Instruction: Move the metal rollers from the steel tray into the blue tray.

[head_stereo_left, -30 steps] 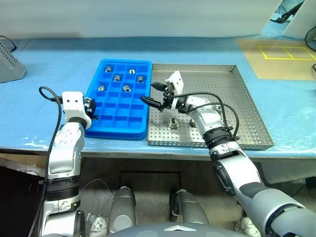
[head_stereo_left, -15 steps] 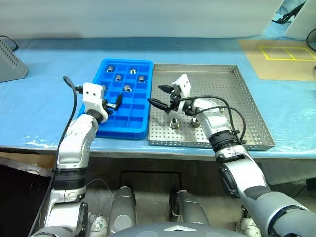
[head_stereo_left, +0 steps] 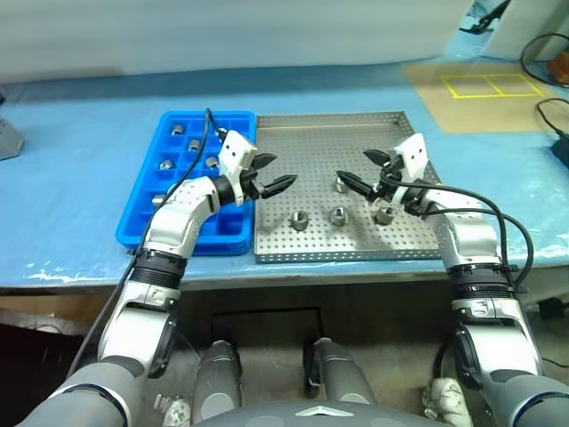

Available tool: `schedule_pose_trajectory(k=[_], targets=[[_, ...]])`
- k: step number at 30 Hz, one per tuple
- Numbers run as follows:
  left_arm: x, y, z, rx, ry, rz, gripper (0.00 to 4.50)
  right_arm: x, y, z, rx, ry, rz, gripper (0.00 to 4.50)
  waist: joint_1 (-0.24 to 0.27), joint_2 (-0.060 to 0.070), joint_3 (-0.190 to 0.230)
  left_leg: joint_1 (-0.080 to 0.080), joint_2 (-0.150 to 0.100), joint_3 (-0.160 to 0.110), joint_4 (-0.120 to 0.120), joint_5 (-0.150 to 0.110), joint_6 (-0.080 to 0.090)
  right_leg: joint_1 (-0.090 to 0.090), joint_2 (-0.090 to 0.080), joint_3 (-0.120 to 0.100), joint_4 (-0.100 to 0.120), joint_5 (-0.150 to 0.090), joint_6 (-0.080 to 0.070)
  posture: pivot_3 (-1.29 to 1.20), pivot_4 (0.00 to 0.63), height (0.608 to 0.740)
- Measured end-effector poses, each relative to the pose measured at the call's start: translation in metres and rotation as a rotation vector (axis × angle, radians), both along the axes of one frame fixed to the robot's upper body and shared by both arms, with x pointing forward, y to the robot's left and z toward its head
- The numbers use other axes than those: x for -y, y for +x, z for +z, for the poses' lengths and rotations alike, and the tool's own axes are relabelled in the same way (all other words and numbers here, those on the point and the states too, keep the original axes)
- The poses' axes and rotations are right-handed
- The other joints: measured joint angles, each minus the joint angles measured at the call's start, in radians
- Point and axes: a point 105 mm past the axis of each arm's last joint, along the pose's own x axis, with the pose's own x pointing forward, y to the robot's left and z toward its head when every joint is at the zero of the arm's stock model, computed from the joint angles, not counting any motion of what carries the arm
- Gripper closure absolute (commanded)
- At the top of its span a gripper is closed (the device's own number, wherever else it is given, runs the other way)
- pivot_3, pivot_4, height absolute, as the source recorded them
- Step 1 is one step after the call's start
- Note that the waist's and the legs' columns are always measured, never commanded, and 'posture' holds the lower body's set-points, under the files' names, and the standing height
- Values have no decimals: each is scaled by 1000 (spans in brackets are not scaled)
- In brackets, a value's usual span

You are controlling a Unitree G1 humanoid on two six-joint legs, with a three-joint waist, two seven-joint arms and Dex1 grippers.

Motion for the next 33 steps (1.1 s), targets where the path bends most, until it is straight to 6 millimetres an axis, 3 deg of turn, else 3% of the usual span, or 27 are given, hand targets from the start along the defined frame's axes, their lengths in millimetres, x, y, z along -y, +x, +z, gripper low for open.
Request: schedule_pose_trajectory(k=[7,13,24,27,31,33], targets=[[28,-3,-26,-65,173,-190,593,21,-16,-11,-27,9,-96,0,-38,0,0,0,0,1,1,1,5,1,0,1,-2,0,1,-574,150,740],[25,-2,-46,-112,291,-242,593,37,-21,-8,-21,15,-167,0,-73,0,0,-1,-1,1,4,-1,8,3,0,1,-5,2,3,-614,150,740],[4,-9,-70,-141,516,-309,593,33,-31,-4,-5,11,-188,0,-112,1,0,-3,-1,-1,5,-3,11,4,0,0,-9,2,3,-600,150,740],[3,-6,-75,-119,559,-288,1176,31,-32,-2,3,14,-185,0,-113,1,0,-3,-1,0,7,-3,11,6,0,-1,-8,2,3,-596,150,740],[3,-2,-75,-103,555,-259,2558,32,-34,-7,-12,22,-187,0,-112,1,0,-2,-1,-1,7,-5,8,7,0,-1,-8,2,3,-578,150,740],[3,-2,-75,-102,549,-254,2725,32,-35,-7,-12,25,-186,0,-112,1,0,-2,-1,-1,7,-5,8,7,0,-1,-8,2,3,-568,150,740]])
